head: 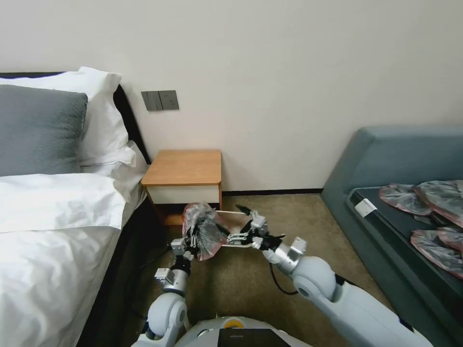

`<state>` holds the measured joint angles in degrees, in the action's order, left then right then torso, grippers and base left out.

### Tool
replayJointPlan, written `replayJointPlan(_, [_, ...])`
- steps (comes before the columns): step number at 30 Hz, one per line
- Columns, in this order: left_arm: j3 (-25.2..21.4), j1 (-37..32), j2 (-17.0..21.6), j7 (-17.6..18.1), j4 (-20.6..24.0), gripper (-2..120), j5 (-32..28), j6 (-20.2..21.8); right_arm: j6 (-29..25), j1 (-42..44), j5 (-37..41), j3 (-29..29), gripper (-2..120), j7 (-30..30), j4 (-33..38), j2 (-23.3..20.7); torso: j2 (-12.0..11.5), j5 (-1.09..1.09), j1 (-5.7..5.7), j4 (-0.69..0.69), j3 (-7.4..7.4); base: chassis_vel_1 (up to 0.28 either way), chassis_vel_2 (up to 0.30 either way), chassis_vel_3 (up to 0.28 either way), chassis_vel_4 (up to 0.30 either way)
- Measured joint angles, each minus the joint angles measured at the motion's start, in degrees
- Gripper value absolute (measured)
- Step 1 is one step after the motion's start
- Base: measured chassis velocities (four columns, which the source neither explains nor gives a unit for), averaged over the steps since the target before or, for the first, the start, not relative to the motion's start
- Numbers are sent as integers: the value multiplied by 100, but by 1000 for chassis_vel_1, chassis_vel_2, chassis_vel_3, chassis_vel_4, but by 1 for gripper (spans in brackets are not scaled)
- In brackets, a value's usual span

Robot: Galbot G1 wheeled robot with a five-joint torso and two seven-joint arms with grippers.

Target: Pick up the garbage bag from the table and place it over the trash can.

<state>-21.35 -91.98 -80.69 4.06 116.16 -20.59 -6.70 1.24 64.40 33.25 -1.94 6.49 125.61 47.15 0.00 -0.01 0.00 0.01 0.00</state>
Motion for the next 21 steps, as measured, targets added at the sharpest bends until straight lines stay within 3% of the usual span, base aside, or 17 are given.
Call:
replayJointPlan(7, [-55,-17,0,-4,22,11,19,-64,180,-702,231,-704,100,-193,-596,222,0,1,0,0,0,0,0,0,0])
replayJointPlan(11, [-86,-30,7,-4,70,11,6,-72,185,-838,197,-857,92,-237,-796,287,0,0,0,0,0,0,0,0,0])
replayJointPlan(14, [-110,-37,17,-3,115,11,-12,-74,184,-858,127,-955,76,-238,-899,351,0,0,0,-1,0,0,0,0,0])
replayJointPlan(21, [-114,-39,36,-3,156,11,-38,-80,173,-887,0,-1012,58,-238,-1016,447,0,0,0,-1,0,0,0,0,0])
